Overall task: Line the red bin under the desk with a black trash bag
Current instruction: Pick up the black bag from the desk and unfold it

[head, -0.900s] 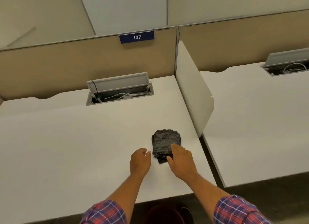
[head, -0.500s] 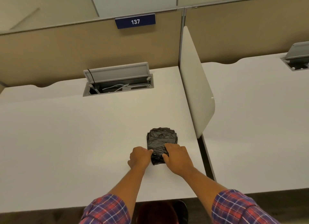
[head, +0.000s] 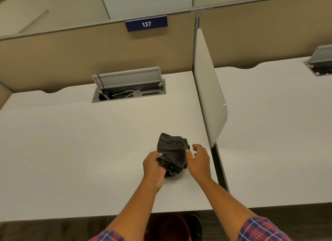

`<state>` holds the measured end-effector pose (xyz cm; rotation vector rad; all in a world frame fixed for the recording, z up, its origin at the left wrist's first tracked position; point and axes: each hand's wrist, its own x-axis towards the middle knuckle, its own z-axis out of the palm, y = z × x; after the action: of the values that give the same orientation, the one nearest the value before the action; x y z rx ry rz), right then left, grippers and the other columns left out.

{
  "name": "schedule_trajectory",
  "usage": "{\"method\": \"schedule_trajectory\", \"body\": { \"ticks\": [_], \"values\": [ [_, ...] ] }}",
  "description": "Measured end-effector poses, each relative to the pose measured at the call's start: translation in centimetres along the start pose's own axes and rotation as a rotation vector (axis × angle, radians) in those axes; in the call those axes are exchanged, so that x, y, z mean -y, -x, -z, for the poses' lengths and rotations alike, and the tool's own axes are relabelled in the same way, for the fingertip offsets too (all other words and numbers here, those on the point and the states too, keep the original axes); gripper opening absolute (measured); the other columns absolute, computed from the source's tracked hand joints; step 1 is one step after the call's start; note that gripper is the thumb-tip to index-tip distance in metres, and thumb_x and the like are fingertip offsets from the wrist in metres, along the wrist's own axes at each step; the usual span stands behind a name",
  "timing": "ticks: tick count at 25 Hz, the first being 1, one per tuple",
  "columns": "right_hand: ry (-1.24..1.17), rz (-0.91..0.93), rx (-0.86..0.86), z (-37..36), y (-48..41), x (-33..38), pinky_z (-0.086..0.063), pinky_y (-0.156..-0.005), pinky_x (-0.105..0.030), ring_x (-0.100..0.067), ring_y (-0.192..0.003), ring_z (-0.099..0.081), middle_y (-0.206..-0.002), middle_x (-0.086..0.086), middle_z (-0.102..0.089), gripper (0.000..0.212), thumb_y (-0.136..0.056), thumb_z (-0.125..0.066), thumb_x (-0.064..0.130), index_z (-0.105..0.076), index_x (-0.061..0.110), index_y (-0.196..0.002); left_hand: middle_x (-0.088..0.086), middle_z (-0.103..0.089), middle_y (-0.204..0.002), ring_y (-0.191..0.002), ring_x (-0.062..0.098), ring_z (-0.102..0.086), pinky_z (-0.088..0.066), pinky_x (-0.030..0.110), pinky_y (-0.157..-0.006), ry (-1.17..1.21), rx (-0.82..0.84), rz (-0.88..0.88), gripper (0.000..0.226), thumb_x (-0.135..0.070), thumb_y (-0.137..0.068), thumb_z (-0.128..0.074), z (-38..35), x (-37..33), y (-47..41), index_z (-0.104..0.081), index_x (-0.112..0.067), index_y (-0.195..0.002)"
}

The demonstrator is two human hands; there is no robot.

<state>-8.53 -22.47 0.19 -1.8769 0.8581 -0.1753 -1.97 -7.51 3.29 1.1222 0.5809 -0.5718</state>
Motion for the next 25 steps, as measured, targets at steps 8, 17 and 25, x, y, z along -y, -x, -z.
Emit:
{"method": "schedule_trajectory", "body": {
  "ticks": [8, 17, 25],
  "values": [
    [-0.452, -0.518, 0.308, 0.8, 6.0, 4.7, -0.066, -0.074, -0.041, -0.034, -0.089, -0.077, -0.105, -0.017, -0.077, 0.074, -0.098, -0.036, 0.074, -0.070, 0.009, -0.111, 0.012, -0.045, -0.088, -0.086, 0.029, -0.044, -0.041, 0.040, -0.072, -0.088, 0.283, -0.144, 0.016, -0.014, -0.076, -0.059, 5.6, -4.4, 7.8, -0.044, -0.017, -0.071],
    [-0.625, -0.389, 0.675, -5.5, 14.2, 10.0, -0.059, -0.097, -0.046, -0.036, -0.101, -0.073, -0.122, -0.030, -0.073, 0.041, -0.090, -0.075, 0.020, -0.071, -0.005, -0.122, -0.021, -0.057, -0.155, -0.155, -0.014, -0.024, 0.002, 0.029, -0.132, -1.332, 0.722, -0.661, 0.007, -0.016, -0.078, -0.062, 17.8, -4.7, 17.3, -0.055, -0.015, -0.079],
    [-0.498, -0.116, 0.543, -10.9, 21.7, 10.8, -0.060, -0.090, -0.046, -0.035, -0.098, -0.074, -0.108, -0.021, -0.079, 0.026, -0.091, -0.062, -0.002, -0.075, 0.005, -0.112, -0.013, -0.065, -0.140, -0.137, 0.015, -0.057, -0.044, 0.037, -0.115, -0.494, -0.020, -0.641, 0.044, -0.051, -0.088, -0.075, 28.1, -6.1, 21.1, -0.065, -0.031, -0.125]
  ]
}}
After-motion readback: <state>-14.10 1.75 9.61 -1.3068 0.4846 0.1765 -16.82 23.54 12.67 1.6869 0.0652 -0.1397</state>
